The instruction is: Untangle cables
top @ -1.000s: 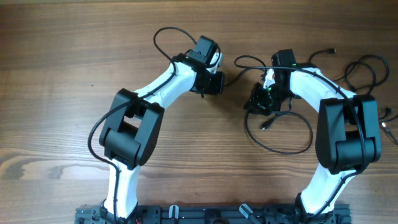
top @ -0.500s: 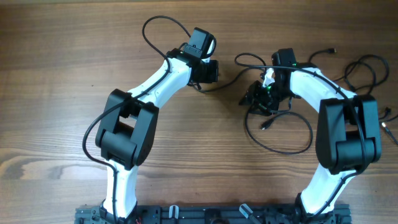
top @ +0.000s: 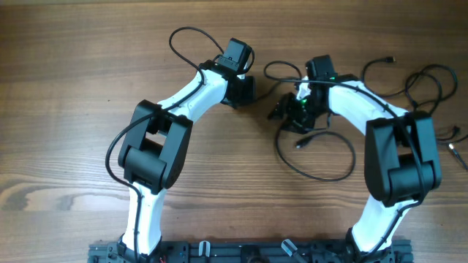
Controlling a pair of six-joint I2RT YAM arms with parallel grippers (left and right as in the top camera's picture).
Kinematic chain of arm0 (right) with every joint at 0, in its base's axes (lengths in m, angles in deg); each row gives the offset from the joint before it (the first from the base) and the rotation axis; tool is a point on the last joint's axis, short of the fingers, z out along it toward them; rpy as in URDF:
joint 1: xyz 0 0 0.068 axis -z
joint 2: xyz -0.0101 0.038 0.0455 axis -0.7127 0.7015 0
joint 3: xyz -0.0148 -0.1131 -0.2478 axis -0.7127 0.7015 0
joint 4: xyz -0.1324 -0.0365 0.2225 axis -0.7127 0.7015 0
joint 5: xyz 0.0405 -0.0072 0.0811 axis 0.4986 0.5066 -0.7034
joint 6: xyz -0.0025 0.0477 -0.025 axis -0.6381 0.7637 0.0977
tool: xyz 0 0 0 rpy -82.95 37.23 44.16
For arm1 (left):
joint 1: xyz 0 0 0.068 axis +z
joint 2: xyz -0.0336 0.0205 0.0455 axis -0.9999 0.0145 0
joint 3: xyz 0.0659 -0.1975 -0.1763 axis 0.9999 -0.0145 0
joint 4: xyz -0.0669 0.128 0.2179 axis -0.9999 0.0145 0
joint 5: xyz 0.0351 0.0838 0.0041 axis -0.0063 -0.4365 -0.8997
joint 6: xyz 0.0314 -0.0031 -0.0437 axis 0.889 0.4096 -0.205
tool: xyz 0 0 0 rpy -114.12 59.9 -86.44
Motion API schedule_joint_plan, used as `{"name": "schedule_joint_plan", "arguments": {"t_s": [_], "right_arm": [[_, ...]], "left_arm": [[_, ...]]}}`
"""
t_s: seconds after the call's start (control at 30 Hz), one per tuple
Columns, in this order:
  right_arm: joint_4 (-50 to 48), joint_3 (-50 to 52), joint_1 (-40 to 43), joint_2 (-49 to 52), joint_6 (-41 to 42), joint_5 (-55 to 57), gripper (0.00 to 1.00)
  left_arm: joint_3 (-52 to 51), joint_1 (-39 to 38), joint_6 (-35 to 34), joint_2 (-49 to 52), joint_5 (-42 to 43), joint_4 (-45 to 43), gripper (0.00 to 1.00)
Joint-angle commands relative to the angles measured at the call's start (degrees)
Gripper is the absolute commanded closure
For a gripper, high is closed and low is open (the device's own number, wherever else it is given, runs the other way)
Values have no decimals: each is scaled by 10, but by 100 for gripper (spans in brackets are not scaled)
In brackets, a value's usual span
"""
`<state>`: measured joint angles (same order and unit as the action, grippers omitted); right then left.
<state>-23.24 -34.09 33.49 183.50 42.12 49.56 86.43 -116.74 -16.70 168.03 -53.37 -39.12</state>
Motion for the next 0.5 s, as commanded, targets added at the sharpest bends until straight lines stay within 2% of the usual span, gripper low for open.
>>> {"name": "schedule_joint_plan", "arguments": {"t_s": [0.0,0.2,0.47], "right_arm": [[-39,18,-28,31,76,41,40],[-112,18,-53,31,143,49,35],[-125,18,-60,31,211,125,37]], "left_arm": [[-3,0,-5,10,33,23,87],[-3,1,-5,11,56,77,83],[-3,1,9,11,142,156,81]]}}
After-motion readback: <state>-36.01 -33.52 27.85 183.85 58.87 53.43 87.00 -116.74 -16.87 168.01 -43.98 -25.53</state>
